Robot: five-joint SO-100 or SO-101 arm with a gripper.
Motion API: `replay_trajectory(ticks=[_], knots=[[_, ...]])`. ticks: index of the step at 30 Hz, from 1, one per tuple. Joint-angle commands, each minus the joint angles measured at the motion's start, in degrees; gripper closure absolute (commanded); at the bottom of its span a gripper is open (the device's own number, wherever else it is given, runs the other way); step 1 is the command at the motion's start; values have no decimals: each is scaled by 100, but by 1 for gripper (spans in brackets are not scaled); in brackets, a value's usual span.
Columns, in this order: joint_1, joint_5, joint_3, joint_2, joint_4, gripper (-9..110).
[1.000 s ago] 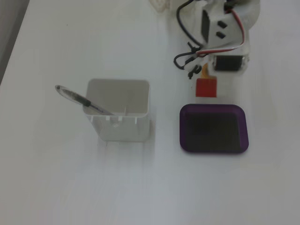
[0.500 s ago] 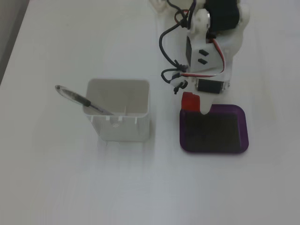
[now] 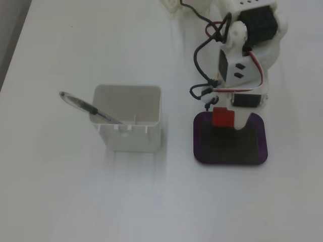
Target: Pick up the red cube and place it in the box.
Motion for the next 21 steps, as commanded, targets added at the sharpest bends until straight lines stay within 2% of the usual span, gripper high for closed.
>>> replay_trajectory(ticks=[1, 16, 21], knots=[[-9, -18, -677, -114, 44, 102], [-26, -18, -2162, -809, 1099, 101], [-53, -18, -2171, -782, 1573, 87]])
